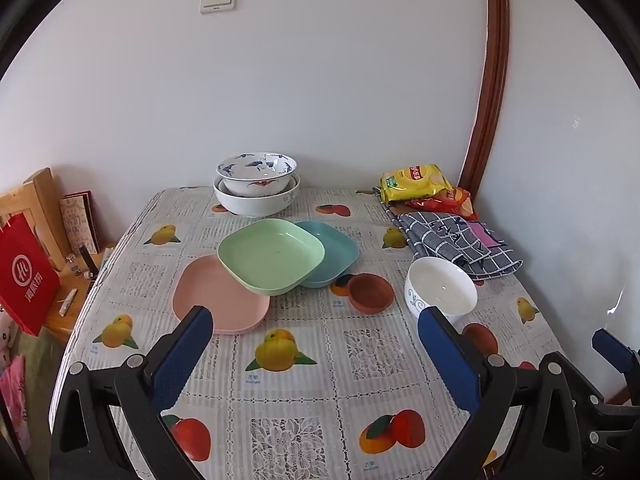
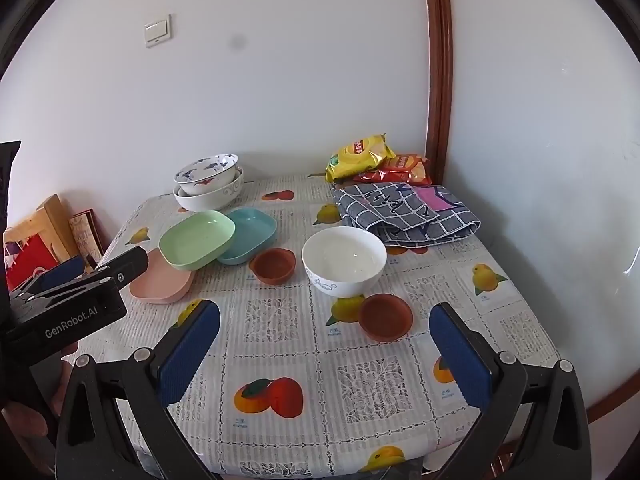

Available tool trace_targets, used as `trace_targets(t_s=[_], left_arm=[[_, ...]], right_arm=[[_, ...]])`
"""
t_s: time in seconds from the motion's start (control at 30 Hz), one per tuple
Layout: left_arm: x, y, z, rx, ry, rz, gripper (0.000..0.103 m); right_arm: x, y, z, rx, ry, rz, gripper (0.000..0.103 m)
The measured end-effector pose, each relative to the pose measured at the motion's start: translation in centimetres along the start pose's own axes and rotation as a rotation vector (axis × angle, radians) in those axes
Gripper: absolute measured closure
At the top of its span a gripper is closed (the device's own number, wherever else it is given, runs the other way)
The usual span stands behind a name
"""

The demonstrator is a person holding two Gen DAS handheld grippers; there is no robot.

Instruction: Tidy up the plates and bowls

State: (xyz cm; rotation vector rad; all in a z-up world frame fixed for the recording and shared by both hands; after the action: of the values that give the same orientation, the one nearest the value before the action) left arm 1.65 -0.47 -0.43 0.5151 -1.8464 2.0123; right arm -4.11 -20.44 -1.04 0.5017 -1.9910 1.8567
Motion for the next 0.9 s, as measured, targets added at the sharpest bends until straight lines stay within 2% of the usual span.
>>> trace_targets(t_s=[0.9], left_arm=[[0.37,0.32,-0.25,0.010,-0.002,0.001,0.000]], right_arm=[[-0.11,-0.01,-0.54,0.013,0.004,-0.005,0.000]])
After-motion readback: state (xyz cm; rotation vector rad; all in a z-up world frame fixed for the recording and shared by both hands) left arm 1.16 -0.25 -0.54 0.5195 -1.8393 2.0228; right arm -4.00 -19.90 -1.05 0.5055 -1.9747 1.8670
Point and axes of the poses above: each gripper's, at about its wrist camera, not at the fingertips, and x roughly against the way its jaws point, z to its right, y to its underside, the point moved 3 cm from there along -x, roughly the way its jaws point, and after that the axes turned 7 degrees about z, right-handed, at the moved point
